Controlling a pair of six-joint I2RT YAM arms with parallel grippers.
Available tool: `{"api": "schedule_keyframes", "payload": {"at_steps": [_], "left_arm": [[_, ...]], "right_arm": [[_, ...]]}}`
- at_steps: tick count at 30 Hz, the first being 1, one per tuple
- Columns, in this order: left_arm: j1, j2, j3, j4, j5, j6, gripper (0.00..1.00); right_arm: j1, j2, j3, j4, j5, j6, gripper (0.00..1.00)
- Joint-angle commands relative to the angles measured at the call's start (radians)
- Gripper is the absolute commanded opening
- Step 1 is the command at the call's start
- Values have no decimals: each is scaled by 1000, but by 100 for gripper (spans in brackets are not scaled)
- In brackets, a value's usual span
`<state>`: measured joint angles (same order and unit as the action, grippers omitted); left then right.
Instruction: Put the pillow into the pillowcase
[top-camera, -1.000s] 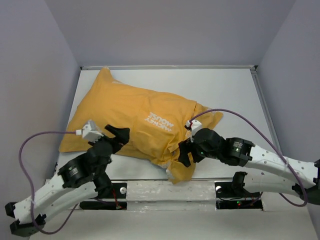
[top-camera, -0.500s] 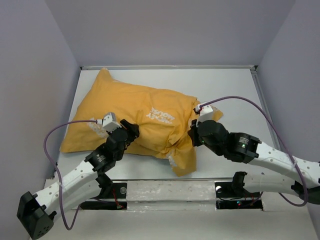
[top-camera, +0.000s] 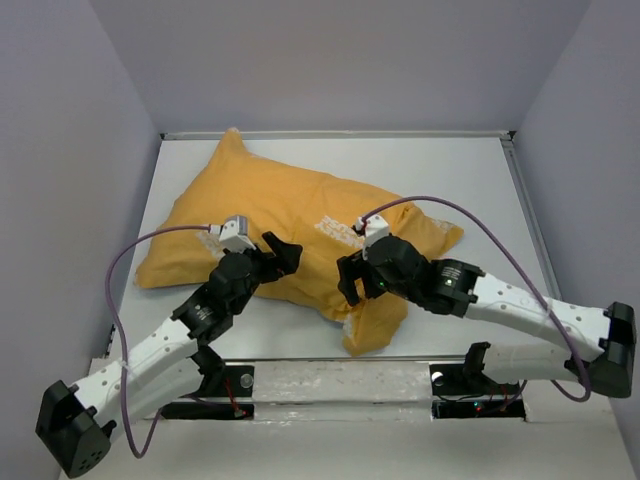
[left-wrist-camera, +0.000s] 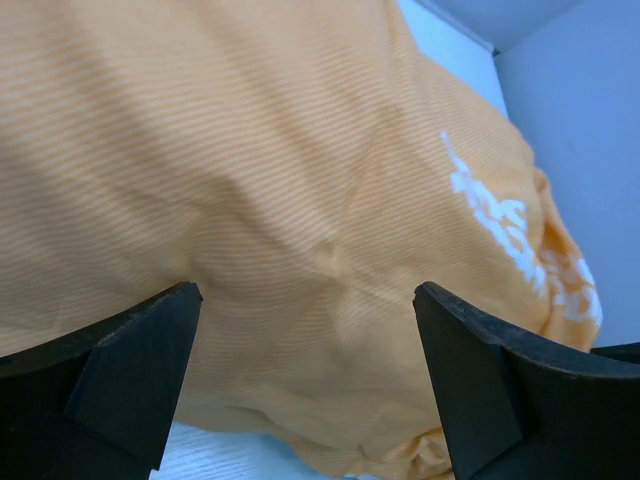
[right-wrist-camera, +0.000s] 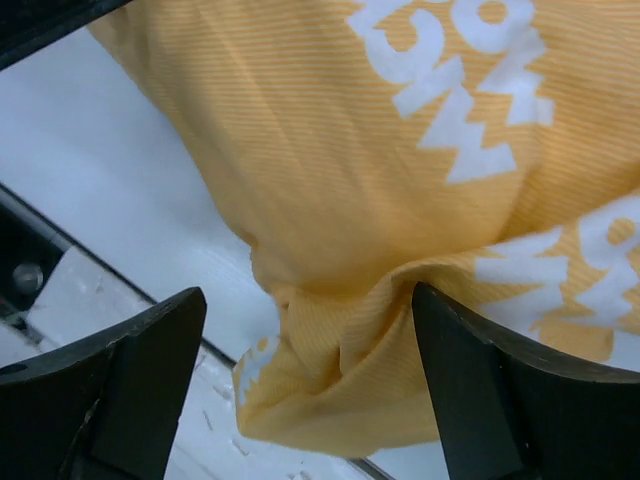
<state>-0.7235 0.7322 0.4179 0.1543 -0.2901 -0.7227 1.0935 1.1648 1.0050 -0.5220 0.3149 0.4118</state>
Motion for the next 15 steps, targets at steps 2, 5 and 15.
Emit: {"api": "schedule_keyframes", "payload": {"at_steps": [2,5,15], "left_arm": [[2,-192,163,-327,-73,13,99],[21,-261,212,-568,-188,-79,99],[38,-382,181,-800,-391,-371,99]], "right_arm": [[-6,-212,107,-150,-161,16,91],[64,-188,49,-203,-185,73,92],[123,-229,-250,-304,125,394,98]]}}
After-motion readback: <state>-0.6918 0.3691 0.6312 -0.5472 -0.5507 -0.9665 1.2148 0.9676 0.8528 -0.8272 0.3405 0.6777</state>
